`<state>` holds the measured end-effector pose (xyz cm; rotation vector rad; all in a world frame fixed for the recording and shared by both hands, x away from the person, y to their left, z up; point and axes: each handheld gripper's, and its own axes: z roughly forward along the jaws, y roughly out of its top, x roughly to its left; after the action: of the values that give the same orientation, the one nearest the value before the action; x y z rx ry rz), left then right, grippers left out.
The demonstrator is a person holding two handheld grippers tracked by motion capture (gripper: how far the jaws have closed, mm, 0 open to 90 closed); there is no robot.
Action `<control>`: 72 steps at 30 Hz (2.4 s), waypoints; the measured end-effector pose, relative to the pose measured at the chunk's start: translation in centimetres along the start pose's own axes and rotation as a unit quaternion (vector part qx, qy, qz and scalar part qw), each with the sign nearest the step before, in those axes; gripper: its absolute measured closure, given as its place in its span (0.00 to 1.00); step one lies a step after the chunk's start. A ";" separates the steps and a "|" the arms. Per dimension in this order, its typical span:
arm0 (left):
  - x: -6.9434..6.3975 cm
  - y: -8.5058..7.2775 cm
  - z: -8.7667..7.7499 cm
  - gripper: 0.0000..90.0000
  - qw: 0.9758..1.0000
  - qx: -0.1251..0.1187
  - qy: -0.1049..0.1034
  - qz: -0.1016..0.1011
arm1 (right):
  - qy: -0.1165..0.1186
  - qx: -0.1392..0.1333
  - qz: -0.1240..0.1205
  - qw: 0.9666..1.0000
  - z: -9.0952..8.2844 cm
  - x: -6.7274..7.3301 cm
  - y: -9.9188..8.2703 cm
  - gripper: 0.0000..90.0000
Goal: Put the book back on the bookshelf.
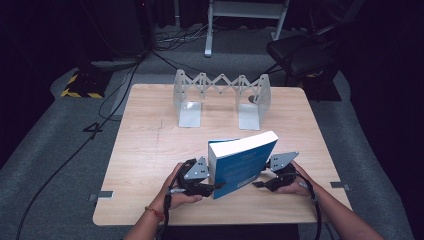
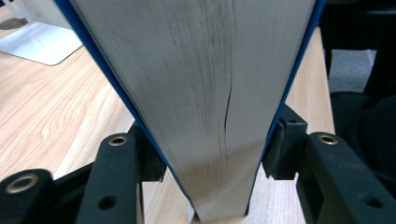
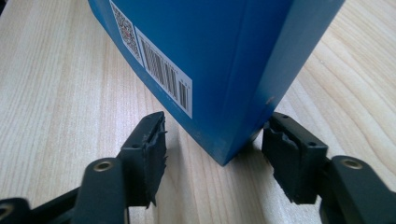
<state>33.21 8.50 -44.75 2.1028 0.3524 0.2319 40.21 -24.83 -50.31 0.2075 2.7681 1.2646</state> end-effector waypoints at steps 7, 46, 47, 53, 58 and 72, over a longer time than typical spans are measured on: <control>-0.8 0.3 0.1 0.52 0.999 0.005 0.034 0.002 | 0.005 -0.007 0.008 1.000 -0.8 0.7 -0.5 0.52; -2.1 -0.7 0.5 0.53 0.997 0.014 0.075 0.018 | 0.005 -0.105 -0.013 0.994 -4.3 2.0 1.5 0.60; -2.0 -0.8 0.5 0.52 0.996 0.019 0.079 0.023 | 0.006 -0.104 -0.016 0.994 -4.4 2.1 1.4 0.62; -1.9 -0.7 0.8 0.48 0.995 0.029 0.089 0.035 | 0.010 -0.094 -0.050 0.994 -5.1 3.5 1.3 0.67; -1.0 -0.4 1.4 0.43 0.994 0.033 0.098 0.032 | -0.004 -0.087 -0.062 0.994 -5.3 4.5 1.3 0.67; 1.2 0.8 2.7 0.38 0.992 0.046 0.109 0.047 | -0.030 -0.090 -0.056 0.994 -5.5 5.0 1.9 0.63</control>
<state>35.28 6.39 -45.50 2.1926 0.3994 0.5127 34.70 -26.95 -45.42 0.0748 2.5582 1.4433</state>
